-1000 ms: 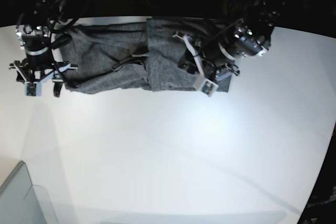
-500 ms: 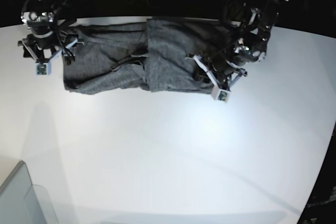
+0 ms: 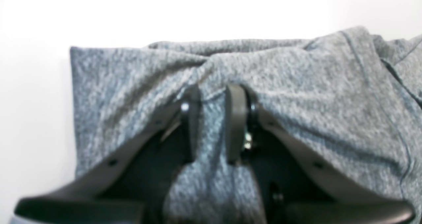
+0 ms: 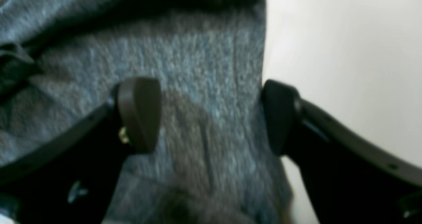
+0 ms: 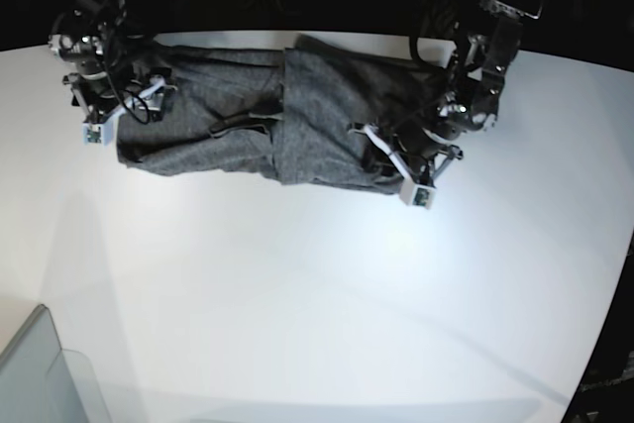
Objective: Layout the t-shirt on the table in an organized manner, then fold the t-shirt properly
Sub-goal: 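Pull the strip ends with both grippers to straighten the folded bundle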
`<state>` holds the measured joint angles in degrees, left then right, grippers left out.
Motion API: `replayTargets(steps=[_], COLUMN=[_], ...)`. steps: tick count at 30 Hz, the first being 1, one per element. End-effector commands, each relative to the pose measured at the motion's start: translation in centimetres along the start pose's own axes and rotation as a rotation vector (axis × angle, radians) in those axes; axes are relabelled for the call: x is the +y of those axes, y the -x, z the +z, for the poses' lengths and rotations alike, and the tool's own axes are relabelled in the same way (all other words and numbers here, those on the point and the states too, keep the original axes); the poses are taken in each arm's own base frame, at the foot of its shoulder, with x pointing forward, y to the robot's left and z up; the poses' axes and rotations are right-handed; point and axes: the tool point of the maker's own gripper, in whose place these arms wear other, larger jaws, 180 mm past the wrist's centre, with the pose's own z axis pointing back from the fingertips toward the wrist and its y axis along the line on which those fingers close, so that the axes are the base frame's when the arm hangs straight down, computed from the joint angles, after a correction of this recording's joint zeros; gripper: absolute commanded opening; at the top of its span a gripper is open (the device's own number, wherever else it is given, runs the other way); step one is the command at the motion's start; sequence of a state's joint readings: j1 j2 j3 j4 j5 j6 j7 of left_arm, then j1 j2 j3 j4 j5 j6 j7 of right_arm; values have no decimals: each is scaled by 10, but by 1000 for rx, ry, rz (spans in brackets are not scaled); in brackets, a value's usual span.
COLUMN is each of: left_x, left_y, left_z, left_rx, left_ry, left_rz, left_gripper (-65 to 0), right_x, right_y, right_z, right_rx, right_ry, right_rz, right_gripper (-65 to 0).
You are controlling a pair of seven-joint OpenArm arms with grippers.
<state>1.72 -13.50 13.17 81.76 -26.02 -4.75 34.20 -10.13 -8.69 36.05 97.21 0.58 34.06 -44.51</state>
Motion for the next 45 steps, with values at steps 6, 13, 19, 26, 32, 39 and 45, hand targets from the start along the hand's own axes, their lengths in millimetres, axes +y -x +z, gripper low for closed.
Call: replayTargets(steps=[6,13,19,26,32,39,45], left_x=[10,16,26,38,40,37,26], left_y=[9,9,2,-8,-10,-37,-71], left_z=[2,4,6,11,12,25,51], left_rx=[43,45,28,-1,-8,-89,-207], left_ry=[-30,-45,-67,-93,-96,-91,-76], left_rz=[-10,-16,1,25,36,33,10], left_gripper=[-508,-508,-508,-508,-508,-508,-507], right_x=[-1,11,11,10,11,25,39], right_y=[5,10,9,3,-5,-37,-79], right_z=[-13,-17,-17,-17,-18,-4,23], right_rx=[42,53,49,37,20,-65,-191], right_ry=[-19,-46,-45,-42,-44,-75,-67], right_rz=[-11,-28,-25,-24,-21,89,192], right_gripper=[-194,-315,-465,-650,-650,-650,-650])
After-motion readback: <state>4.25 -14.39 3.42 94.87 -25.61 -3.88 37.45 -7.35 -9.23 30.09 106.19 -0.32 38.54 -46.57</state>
